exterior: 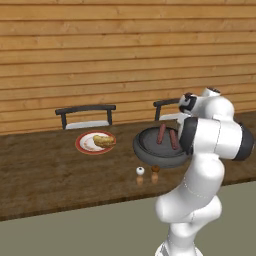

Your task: Place one bun and one sausage from the bowl on each plate.

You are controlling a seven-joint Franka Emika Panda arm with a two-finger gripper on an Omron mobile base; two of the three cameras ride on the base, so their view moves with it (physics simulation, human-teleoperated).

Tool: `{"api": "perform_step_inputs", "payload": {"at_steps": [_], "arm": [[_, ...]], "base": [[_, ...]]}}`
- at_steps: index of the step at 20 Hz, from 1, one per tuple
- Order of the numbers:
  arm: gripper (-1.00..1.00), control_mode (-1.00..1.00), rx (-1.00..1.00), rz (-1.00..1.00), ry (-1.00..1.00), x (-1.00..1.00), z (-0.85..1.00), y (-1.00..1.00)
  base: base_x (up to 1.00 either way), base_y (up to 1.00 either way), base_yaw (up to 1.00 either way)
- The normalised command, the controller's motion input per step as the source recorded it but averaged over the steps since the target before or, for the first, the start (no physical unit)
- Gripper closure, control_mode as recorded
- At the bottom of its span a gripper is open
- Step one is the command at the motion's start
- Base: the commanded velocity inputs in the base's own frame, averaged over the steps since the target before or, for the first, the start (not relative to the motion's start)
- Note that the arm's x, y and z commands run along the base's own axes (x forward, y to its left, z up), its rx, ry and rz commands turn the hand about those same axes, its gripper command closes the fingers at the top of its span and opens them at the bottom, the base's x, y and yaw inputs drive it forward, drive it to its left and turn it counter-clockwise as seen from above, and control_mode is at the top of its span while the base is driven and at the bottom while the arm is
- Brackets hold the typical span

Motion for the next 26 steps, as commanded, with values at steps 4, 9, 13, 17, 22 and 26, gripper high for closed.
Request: {"api": "perform_step_inputs", "payload": {"at_steps": [4,9,13,17,22,26], "arm": [[-1.00,-1.00,0.00,0.35,0.00,0.00,0.00,0.61],[-1.00,-1.00,-0.02,0.30,0.00,0.00,-0.01,0.36],[-1.00,-1.00,0.00,0.26,0.00,0.09,-0.13,0.22],[-1.00,-1.00,0.00,0.18,0.00,0.14,-0.29,0.11],[-1.00,-1.00,0.00,0.11,0.00,0.01,-0.30,0.00],[-1.00,-1.00,-0.01,0.09,0.00,0.00,-0.32,0.11]], "base": [[0.00,0.00,0.00],[0.00,0.00,0.00],[0.00,0.00,0.00],[0.00,0.00,0.00],[0.00,0.00,0.00],[0.00,0.00,0.00]]}}
